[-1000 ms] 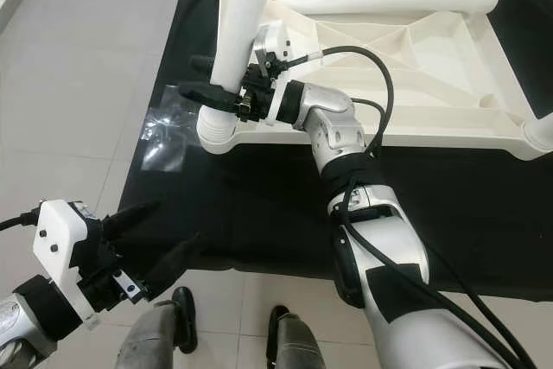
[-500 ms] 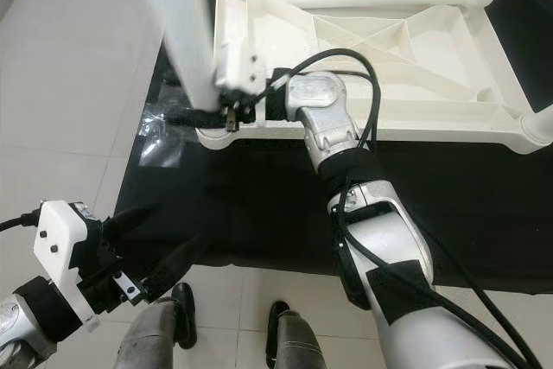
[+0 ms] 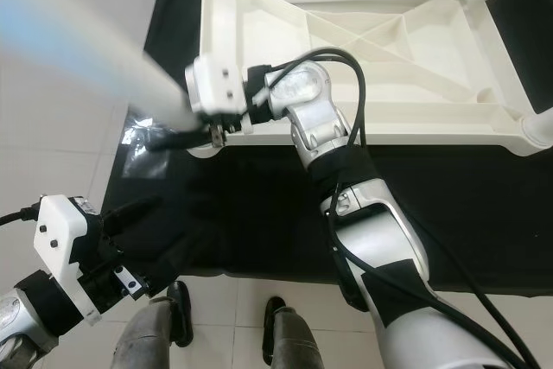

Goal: Building children table

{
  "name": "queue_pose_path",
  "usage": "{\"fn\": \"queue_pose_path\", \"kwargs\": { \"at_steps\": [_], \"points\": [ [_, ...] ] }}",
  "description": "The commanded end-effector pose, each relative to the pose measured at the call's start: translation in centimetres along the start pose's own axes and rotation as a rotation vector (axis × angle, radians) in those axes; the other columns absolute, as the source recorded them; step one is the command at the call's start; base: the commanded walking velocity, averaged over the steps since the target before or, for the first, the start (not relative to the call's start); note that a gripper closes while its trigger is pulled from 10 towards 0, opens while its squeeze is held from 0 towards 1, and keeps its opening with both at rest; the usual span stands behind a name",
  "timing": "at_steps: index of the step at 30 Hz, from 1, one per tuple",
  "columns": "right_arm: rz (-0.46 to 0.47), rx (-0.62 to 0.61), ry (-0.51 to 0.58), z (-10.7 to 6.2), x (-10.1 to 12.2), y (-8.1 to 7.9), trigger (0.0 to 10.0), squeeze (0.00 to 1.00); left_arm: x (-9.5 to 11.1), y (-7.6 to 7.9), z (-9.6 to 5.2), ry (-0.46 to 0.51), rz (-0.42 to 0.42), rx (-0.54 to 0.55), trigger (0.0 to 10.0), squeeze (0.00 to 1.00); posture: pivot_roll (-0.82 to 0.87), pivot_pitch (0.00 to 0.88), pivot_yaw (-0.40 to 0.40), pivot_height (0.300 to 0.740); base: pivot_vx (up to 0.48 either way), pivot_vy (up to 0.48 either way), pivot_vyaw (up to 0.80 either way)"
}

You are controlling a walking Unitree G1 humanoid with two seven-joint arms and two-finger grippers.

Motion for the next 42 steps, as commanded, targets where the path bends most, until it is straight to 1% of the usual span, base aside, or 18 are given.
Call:
{"fn": "queue_pose_path", "kwargs": {
  "at_steps": [1, 5, 7, 10, 11, 13, 15, 18, 22, 26, 29, 30, 31, 32, 34, 36, 38, 42],
  "points": [
    [0.178, -0.004, -0.047, 0.2, -3.0, -1.1, 10.0, 0.00, -0.4, 0.3, -0.1, -0.025, -0.010, -0.011, 10.0, 0.00, 0.16, 0.411, -0.113, 0.740, 0.000, 0.000, 0.00],
    [0.221, -0.062, -0.066, 0.0, -3.6, -0.6, 10.0, 0.00, -0.4, 0.3, -0.1, -0.024, -0.010, -0.011, 10.0, 0.00, 0.16, 0.408, -0.113, 0.740, 0.000, 0.000, 0.00],
    [0.338, -0.176, -0.084, -0.3, -4.9, 0.0, 10.0, 0.00, -0.4, 0.3, -0.1, -0.023, -0.011, -0.013, 10.0, 0.00, 0.16, 0.403, -0.109, 0.740, 0.000, 0.000, 0.00],
    [0.338, -0.176, -0.084, -0.3, -4.9, 0.0, 10.0, 0.00, -0.4, 0.3, -0.1, -0.023, -0.011, -0.013, 10.0, 0.00, 0.16, 0.403, -0.109, 0.740, 0.000, 0.000, 0.00],
    [0.393, -0.217, -0.086, -0.3, -5.5, 0.0, 10.0, 0.00, -0.4, 0.3, -0.1, -0.023, -0.012, -0.015, 10.0, 0.00, 0.16, 0.401, -0.108, 0.740, 0.000, 0.000, 0.00],
    [0.443, -0.261, -0.089, -0.3, -6.2, -0.1, 10.0, 0.00, -0.4, 0.3, -0.1, -0.024, -0.012, -0.016, 10.0, 0.00, 0.16, 0.398, -0.107, 0.740, 0.000, 0.000, 0.00],
    [0.443, -0.261, -0.089, -0.3, -6.2, -0.1, 10.0, 0.00, -0.4, 0.3, -0.1, -0.024, -0.012, -0.016, 10.0, 0.00, 0.16, 0.398, -0.107, 0.740, 0.000, 0.000, 0.00],
    [0.541, -0.342, -0.082, -0.1, -7.2, -0.3, 10.0, 0.00, -0.4, 0.4, -0.1, -0.025, -0.015, -0.019, 10.0, 0.00, 0.16, 0.393, -0.106, 0.740, 0.000, 0.000, 0.00],
    [0.562, -0.362, -0.079, -0.1, -7.4, -0.4, 10.0, 0.00, -0.4, 0.4, -0.1, -0.024, -0.016, -0.020, 10.0, 0.00, 0.16, 0.392, -0.106, 0.740, 0.000, 0.000, 0.00],
    [0.638, -0.460, -0.079, -0.3, -8.5, -0.9, 10.0, 0.00, -0.5, 0.5, -0.1, -0.025, -0.018, -0.021, 10.0, 0.00, 0.16, 0.393, -0.112, 0.740, 0.000, 0.000, 0.00],
    [0.725, -0.663, -0.074, -0.6, -9.7, -1.9, 10.0, 0.00, -0.5, 0.4, -0.1, -0.024, -0.018, -0.020, 10.0, 0.00, 0.15, 0.397, -0.120, 0.740, 0.000, 0.000, 0.00],
    [0.725, -0.663, -0.074, -0.6, -9.7, -1.9, 10.0, 0.00, -0.5, 0.4, -0.1, -0.024, -0.018, -0.020, 10.0, 0.00, 0.15, 0.397, -0.120, 0.740, 0.000, 0.000, 0.00],
    [0.759, -0.807, -0.060, -0.5, -10.0, -3.1, 10.0, 0.00, -0.5, 0.4, -0.1, -0.024, -0.017, -0.019, 10.0, 0.00, 0.15, 0.398, -0.119, 0.740, 0.000, 0.000, 0.00],
    [0.759, -0.807, -0.060, -0.5, -10.0, -3.1, 10.0, 0.00, -0.5, 0.4, -0.1, -0.024, -0.017, -0.019, 10.0, 0.00, 0.15, 0.398, -0.119, 0.740, 0.000, 0.000, 0.00],
    [0.814, -0.999, -0.014, -0.1, -9.5, -5.9, 10.0, 0.00, -0.5, 0.2, -0.1, -0.025, -0.015, -0.017, 10.0, 0.00, 0.15, 0.400, -0.108, 0.740, 0.000, 0.000, 0.00],
    [0.806, -1.091, 0.034, 0.4, -8.7, -7.4, 10.0, 0.00, -0.6, -0.1, -0.1, -0.031, -0.012, -0.019, 10.0, 0.00, 0.15, 0.388, -0.094, 0.740, 0.000, 0.000, 0.00],
    [0.795, -1.116, 0.045, 0.4, -8.5, -7.5, 10.0, 0.00, -0.7, -0.2, -0.1, -0.032, -0.011, -0.021, 10.0, 0.00, 0.15, 0.388, -0.094, 0.740, 0.000, 0.000, 0.00],
    [0.693, -1.151, 0.069, 0.1, -7.7, -6.6, 10.0, 0.00, -0.9, -0.4, 0.0, -0.037, -0.008, -0.026, 10.0, 0.00, 0.14, 0.375, -0.086, 0.740, 0.000, 0.000, 0.00]
  ]
}}
Point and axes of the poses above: a point about 5 cm out from each wrist's last joint towards the gripper, its own z axis pointing out of the wrist towards the gripper, its own x axis along the axis of the wrist's last joint, y = z × x, the point moved 3 cm from there along z, pointing out of the wrist towards the gripper, and after that the axes turned 2 degrees about z, right-handed, at the moved point
